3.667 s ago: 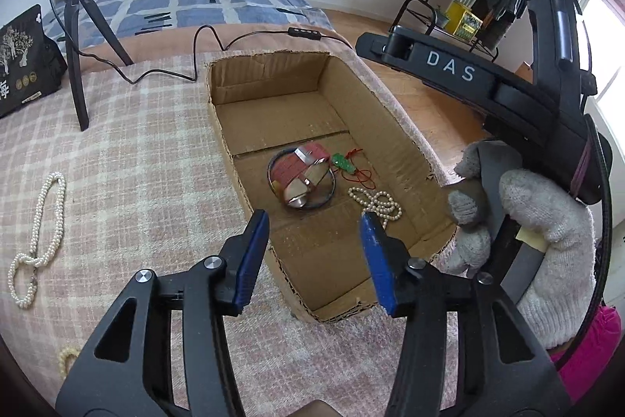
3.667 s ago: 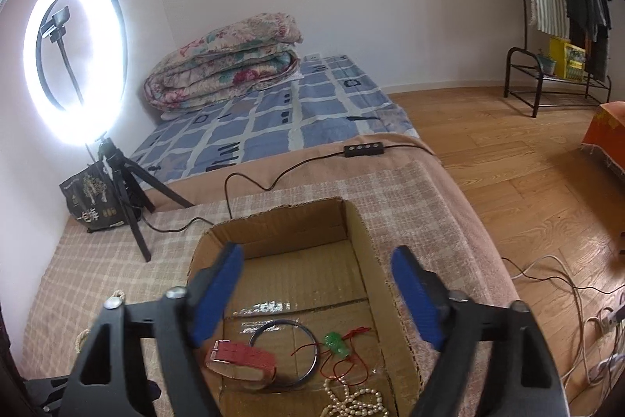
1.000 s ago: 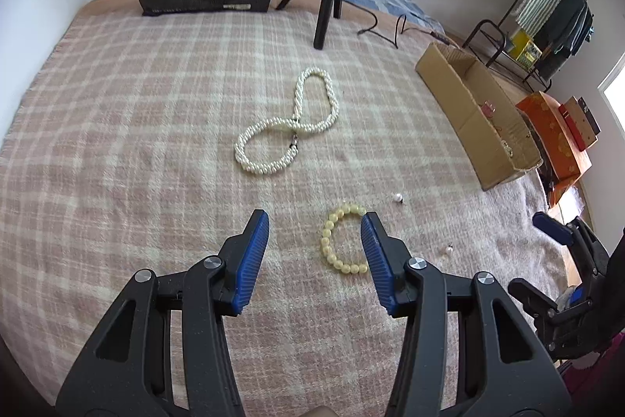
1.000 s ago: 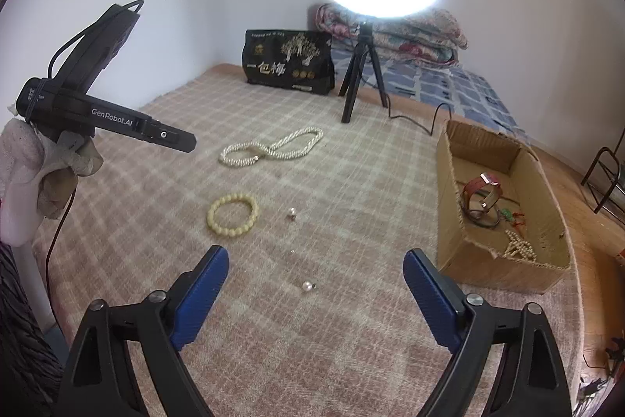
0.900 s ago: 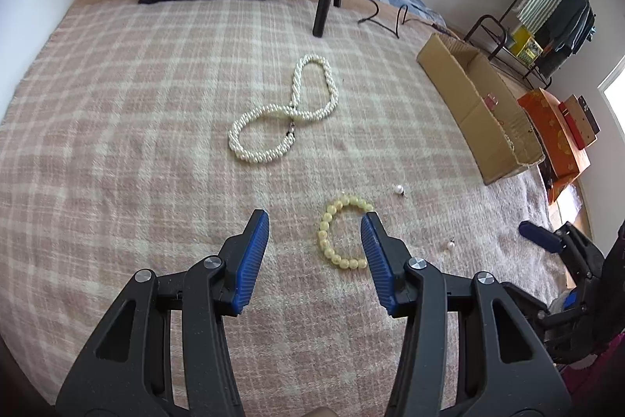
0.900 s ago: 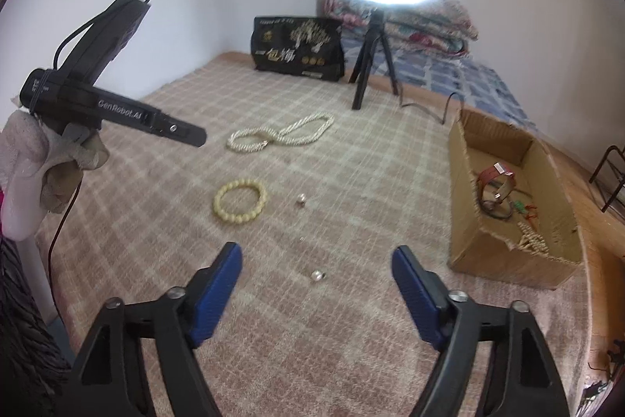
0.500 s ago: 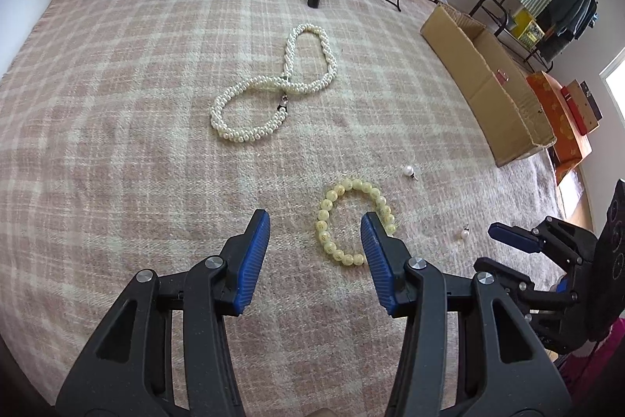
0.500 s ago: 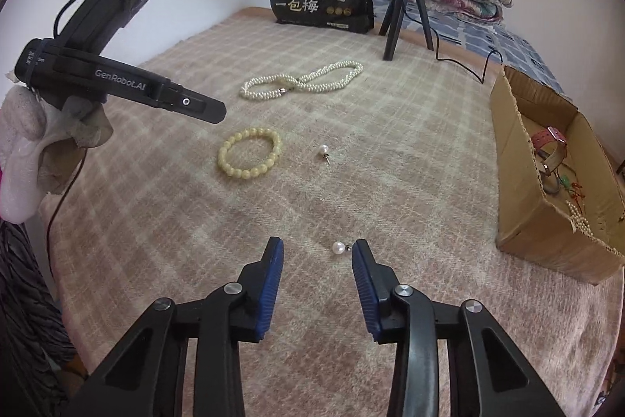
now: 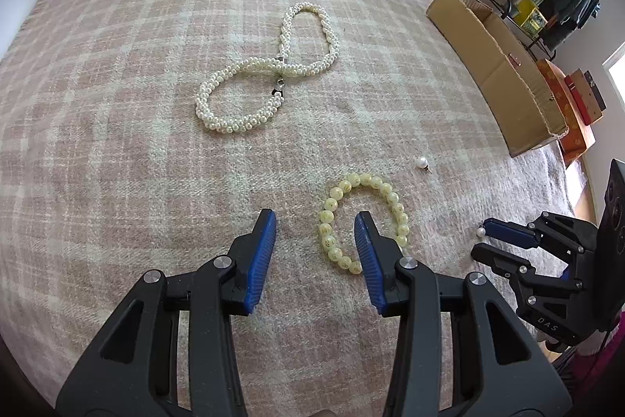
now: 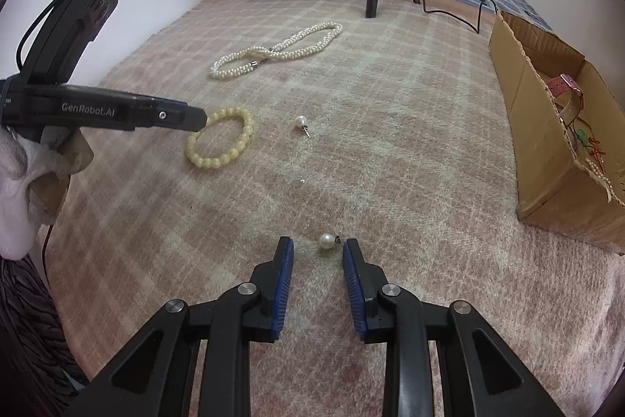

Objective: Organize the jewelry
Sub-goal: 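Close left tool on bead bracelet while right tool closes on pearl earring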

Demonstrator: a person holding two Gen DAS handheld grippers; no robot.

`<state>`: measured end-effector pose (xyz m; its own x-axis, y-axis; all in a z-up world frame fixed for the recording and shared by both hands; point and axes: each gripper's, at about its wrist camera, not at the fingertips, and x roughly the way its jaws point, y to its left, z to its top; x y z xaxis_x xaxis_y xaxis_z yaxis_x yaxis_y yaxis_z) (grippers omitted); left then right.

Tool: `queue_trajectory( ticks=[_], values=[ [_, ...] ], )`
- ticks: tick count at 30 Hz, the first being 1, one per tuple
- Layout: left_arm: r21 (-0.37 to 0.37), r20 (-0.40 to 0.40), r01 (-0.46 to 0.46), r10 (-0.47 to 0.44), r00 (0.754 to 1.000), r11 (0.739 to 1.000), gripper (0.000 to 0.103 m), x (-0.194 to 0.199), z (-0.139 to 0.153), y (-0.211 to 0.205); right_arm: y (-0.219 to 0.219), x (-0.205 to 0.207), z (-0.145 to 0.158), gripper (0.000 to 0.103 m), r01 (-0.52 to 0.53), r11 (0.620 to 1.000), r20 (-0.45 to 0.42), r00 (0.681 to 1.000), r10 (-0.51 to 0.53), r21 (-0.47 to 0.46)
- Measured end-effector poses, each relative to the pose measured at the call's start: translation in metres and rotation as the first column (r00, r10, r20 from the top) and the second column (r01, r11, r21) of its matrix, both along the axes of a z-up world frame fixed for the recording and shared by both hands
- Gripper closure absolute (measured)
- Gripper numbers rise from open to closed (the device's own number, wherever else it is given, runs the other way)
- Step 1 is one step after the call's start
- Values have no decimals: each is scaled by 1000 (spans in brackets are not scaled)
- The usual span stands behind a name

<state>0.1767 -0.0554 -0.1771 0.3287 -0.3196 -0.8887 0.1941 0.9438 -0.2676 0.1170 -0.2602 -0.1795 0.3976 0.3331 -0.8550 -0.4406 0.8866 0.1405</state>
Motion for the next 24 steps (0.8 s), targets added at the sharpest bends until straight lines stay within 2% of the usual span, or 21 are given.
queue_trajectory(
  ticks=[9,13,17,20,24],
  values=[
    [20,6,14,-14,1000,1000,60,6,-6,-6,8,8,-5,84,8,1000,18,1000,-8,-28],
    [19,6,15,-15,1000,1000,60,7,-7,-6,13,5,-3,84,-32,997,53,998,36,-64],
    [18,5,15,-15,1000,1000,60,8,-6,-6,11,3,4,84,-56,997,82,995,60,-56],
    [22,7,18,-18,1000,1000,60,8,-6,-6,11,3,7,83,-64,992,120,990,77,-104],
    [22,7,19,-19,1000,1000,61,8,-6,-7,10,7,1,83,-82,991,104,990,93,-102]
  ],
)
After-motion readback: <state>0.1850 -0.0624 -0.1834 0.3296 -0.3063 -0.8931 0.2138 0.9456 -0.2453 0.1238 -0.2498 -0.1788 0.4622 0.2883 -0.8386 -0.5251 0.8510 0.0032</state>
